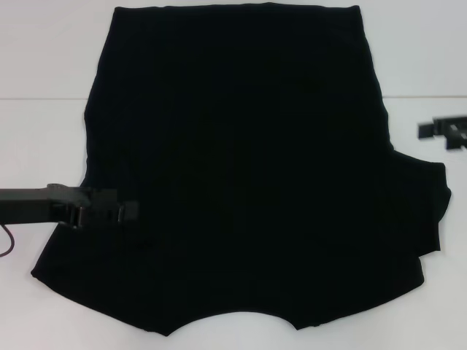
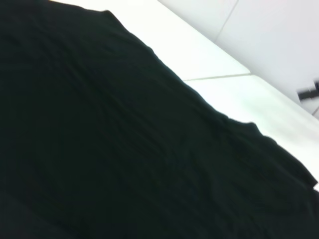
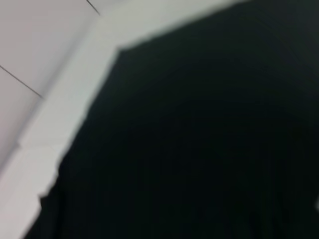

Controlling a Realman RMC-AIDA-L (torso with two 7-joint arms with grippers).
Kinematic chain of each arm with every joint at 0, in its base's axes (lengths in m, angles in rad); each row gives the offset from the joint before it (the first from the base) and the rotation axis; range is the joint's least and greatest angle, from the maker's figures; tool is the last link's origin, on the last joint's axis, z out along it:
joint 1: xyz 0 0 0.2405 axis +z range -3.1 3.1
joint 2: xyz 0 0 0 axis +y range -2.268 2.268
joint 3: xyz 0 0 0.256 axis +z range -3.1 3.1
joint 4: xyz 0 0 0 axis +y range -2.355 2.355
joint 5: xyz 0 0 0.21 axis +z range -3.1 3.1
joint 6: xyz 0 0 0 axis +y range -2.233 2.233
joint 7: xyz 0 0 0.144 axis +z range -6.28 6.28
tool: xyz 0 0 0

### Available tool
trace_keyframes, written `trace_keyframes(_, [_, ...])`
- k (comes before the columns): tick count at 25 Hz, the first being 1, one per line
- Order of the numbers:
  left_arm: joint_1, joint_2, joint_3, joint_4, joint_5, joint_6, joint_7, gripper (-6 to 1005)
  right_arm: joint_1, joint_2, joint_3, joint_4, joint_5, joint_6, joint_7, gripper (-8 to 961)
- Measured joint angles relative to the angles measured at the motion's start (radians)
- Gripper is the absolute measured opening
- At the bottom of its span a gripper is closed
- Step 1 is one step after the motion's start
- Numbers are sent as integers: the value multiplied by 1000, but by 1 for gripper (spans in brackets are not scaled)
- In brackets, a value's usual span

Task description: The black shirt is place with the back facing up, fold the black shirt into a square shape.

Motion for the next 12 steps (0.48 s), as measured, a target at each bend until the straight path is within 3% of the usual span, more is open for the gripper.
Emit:
trace_keyframes(2, [0,-1,-1,0,-16,-4,-1,672,-14,-2,4,-31,-44,-39,44,878])
trace_keyframes(7, [-10,-5,0,-1,-27,-17,1,657,-53,-13,6,-68,-73,-103,93,872])
trace_keyframes(12, [-16,-7,0,-2,-40,-29,1,655,-75,-18,0,-45,-87,-129,103,713])
